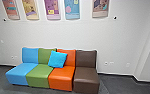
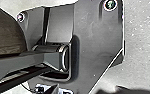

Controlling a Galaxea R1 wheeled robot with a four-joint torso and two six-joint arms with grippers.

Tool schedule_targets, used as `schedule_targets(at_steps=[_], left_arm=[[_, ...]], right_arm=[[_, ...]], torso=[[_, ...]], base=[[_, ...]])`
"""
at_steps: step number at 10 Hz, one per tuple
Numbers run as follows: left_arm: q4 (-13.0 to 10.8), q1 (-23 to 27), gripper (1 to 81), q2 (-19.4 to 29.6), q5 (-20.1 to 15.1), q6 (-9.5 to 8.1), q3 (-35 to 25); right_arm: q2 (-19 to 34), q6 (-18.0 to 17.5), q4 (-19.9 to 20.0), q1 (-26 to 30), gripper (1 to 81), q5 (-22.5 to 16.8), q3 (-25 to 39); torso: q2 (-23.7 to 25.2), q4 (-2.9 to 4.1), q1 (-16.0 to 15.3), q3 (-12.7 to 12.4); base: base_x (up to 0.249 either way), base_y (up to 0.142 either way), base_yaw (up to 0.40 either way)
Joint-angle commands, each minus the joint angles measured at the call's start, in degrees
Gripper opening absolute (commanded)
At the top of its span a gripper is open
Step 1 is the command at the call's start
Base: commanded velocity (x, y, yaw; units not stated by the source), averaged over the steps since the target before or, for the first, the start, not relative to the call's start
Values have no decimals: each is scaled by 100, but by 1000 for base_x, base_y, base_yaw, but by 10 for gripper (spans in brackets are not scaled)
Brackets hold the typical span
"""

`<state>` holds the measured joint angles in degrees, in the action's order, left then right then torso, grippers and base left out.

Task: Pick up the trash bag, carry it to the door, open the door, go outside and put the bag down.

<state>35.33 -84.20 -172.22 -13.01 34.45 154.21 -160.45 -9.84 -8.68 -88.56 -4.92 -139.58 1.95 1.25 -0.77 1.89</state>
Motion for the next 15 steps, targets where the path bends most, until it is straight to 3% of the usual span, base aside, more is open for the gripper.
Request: schedule_targets(at_steps=[1,7,15], left_arm=[[36,277,10,11,-448,27,100],[53,48,10,328,-448,35,285],[-44,31,10,275,-466,53,276]], right_arm=[[-33,26,-2,211,811,-342,-296],[-42,17,15,220,811,-351,-428],[-86,17,7,229,811,-351,-464]], torso=[[0,0,0,0],[0,0,0,0],[0,0,2,0]], base=[[0,0,0],[0,0,0],[0,0,0]])
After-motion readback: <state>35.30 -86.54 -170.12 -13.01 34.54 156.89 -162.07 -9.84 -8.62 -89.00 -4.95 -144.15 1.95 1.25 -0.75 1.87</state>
